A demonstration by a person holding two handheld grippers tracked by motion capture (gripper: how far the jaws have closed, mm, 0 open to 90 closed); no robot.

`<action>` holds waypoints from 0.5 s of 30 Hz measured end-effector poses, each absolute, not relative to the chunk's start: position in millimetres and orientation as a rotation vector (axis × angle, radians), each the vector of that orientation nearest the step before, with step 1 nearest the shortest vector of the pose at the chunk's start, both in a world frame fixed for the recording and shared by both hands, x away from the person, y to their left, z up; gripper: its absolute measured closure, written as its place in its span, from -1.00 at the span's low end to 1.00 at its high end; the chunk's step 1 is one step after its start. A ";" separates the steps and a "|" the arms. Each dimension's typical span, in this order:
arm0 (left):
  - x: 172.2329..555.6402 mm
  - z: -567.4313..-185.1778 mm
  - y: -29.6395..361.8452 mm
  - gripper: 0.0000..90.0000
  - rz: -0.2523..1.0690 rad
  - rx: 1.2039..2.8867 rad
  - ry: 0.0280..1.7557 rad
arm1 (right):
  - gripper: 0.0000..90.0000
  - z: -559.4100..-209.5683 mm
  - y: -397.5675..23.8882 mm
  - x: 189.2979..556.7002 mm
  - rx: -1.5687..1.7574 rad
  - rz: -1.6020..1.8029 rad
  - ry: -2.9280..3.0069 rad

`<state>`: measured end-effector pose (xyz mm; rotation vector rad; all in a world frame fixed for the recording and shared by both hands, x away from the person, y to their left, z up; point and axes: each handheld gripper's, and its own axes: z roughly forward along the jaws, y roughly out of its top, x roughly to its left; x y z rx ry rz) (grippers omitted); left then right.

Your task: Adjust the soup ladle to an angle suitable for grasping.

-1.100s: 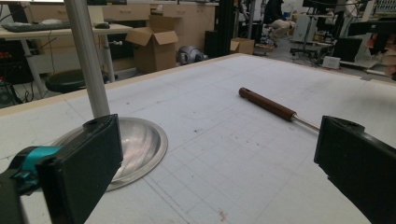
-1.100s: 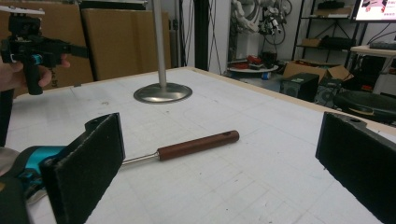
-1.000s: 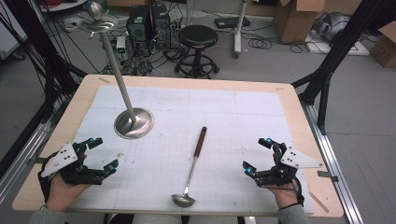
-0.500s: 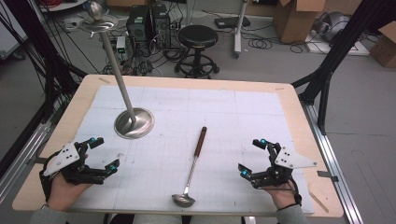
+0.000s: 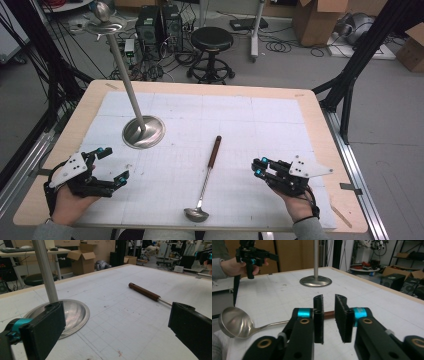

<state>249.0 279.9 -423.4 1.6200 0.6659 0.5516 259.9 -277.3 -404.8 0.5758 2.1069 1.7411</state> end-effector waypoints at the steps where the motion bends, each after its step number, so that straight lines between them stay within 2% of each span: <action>1: 249.1 -423.4 280.0 -0.96 0.552 1.622 0.666 | 0.94 -404.9 -276.0 260.4 0.572 1.723 2.108; 3: 249.4 -423.6 280.0 -0.96 0.552 1.626 0.665 | 0.99 -405.2 -272.9 261.4 0.570 1.724 2.131; 15: 249.8 -424.6 279.2 -0.96 0.553 1.635 0.668 | 1.00 -409.8 -243.9 273.5 0.577 1.698 2.310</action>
